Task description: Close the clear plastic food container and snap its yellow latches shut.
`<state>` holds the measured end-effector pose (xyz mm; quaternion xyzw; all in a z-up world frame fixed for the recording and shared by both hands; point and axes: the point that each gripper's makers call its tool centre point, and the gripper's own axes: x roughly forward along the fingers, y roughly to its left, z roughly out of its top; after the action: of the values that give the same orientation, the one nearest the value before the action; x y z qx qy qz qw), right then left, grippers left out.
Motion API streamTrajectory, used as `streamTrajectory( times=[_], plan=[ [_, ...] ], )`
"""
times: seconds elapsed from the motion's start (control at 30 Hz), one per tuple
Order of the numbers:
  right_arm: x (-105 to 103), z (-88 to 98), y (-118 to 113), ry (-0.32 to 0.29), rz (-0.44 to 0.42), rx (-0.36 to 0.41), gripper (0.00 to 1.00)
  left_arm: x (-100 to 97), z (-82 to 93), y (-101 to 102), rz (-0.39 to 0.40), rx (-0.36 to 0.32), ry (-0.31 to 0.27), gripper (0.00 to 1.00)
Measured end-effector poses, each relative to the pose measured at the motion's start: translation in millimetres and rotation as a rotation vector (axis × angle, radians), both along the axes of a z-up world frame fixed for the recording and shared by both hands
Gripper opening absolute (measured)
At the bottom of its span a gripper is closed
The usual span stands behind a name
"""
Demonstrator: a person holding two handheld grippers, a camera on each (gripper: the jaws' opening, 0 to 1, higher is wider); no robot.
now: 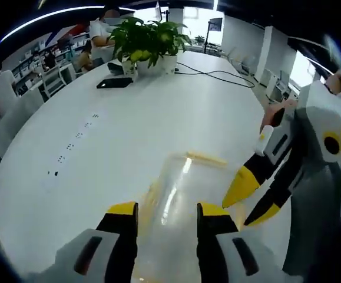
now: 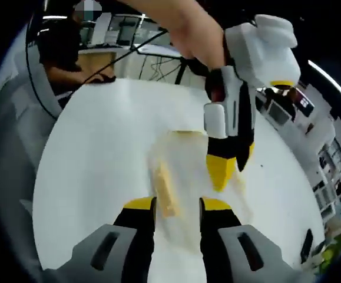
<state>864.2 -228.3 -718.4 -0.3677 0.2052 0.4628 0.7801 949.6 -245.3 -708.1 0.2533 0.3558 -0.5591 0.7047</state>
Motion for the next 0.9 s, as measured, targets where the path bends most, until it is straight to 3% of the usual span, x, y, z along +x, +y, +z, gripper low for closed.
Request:
streamTrajectory(
  times=[0.17,0.7,0.9],
  plan=[
    [0.5,-4.3,2.5,-0.066,0.048,-0.064,0.28,-0.8,-1.4,-3.6,-0.015,0.011,0.030,0.34],
    [5.8,-5.3,8.8,-0.084,0.082,-0.103,0.29,-1.3,-7.8,-8.5,-0.006,0.037,0.170,0.35],
    [6.3,-6.3,9.8,-0.088,0.106,-0.127,0.29,-5.5,-9.7,-10.5,-0.021,0.086,0.214,0.38]
  ],
)
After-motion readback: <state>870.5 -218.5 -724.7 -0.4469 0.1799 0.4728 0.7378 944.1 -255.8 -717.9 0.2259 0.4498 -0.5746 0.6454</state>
